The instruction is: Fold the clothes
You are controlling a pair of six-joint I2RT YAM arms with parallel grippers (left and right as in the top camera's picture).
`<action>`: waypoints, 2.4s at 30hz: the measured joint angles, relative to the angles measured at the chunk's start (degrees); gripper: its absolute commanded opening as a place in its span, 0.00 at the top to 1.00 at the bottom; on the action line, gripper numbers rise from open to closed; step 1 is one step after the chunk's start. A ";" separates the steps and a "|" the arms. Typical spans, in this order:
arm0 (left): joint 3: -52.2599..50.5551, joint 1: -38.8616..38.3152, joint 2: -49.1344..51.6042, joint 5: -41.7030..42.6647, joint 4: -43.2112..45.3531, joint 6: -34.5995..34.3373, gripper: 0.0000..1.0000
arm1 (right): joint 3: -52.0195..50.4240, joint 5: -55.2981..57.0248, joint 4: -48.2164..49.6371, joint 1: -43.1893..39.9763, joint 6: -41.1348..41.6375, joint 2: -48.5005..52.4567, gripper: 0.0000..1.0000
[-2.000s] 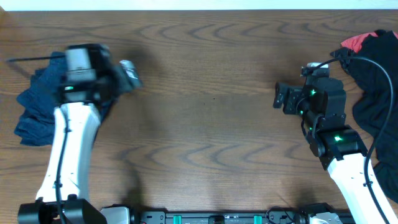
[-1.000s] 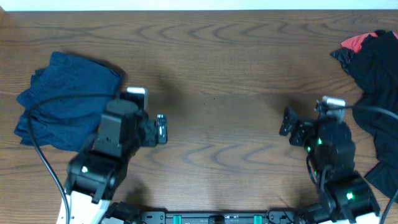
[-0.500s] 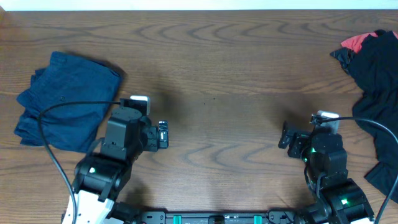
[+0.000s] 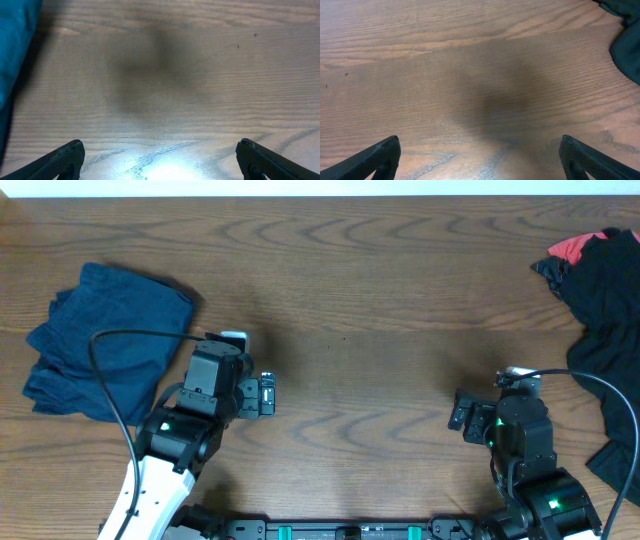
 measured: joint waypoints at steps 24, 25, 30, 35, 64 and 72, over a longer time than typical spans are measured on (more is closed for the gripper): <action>0.00 0.00 2.95 0.00 0.04 0.02 0.02 | -17.68 -18.40 25.92 -9.90 -22.12 -23.56 0.01; 0.00 0.00 2.95 0.00 0.04 0.00 0.02 | -19.10 -18.78 27.69 -9.92 -22.60 -24.68 0.01; 0.00 0.00 2.95 0.00 0.02 0.00 0.02 | -24.39 -19.47 36.04 -9.90 -24.52 -29.20 0.01; 0.00 0.00 2.95 0.00 0.00 0.02 0.02 | -27.54 -19.50 41.13 -9.92 -27.06 -32.74 0.01; 0.00 0.00 2.95 0.00 0.02 0.00 0.02 | -28.02 -19.34 33.27 -9.90 -23.98 -32.92 0.01; 0.00 0.00 2.95 0.00 -0.04 0.00 0.02 | -28.02 -19.34 33.27 -9.90 -23.96 -32.92 0.01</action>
